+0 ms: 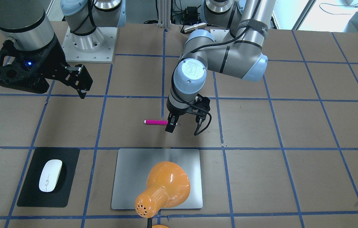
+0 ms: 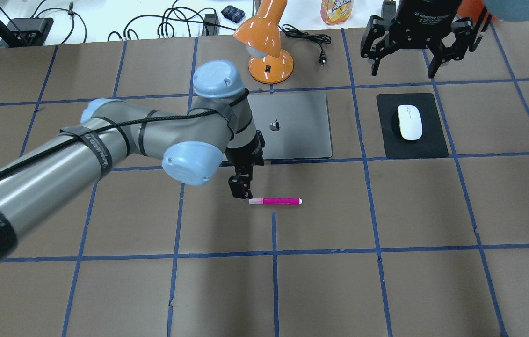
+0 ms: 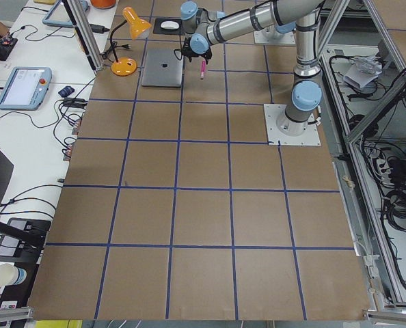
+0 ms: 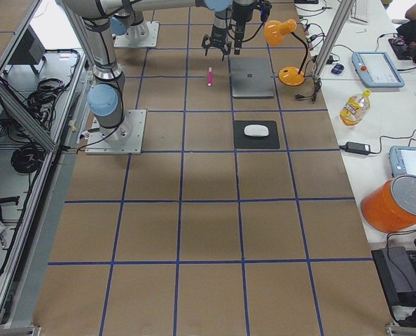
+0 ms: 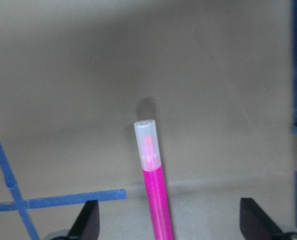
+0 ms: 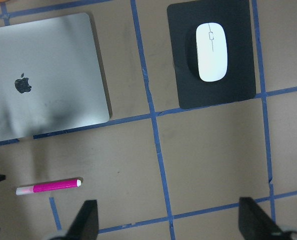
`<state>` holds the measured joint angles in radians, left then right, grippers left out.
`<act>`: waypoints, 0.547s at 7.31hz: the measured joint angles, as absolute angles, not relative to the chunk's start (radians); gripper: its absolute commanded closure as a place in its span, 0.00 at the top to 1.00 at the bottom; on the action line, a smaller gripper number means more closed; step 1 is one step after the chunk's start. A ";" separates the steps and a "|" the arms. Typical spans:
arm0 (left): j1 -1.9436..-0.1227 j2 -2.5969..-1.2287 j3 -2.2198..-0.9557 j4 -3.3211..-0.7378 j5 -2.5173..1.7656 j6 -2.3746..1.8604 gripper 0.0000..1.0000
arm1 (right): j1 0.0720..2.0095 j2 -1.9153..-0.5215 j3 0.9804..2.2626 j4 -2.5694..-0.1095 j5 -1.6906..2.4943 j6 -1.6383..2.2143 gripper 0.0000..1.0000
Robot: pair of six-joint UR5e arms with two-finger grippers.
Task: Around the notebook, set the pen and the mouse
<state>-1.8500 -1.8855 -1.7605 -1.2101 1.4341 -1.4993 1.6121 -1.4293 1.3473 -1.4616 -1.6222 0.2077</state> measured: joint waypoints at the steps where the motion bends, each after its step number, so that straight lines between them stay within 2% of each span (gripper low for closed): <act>1: -1.786 -1.833 -1.726 -1.336 1.460 -1.355 1.00 | 1.613 -1.430 1.344 -1.431 -1.622 0.211 1.00; 4: -1.584 -1.696 -1.667 -1.570 1.523 -0.868 1.00 | 1.614 -1.437 1.353 -1.406 -1.613 0.264 1.00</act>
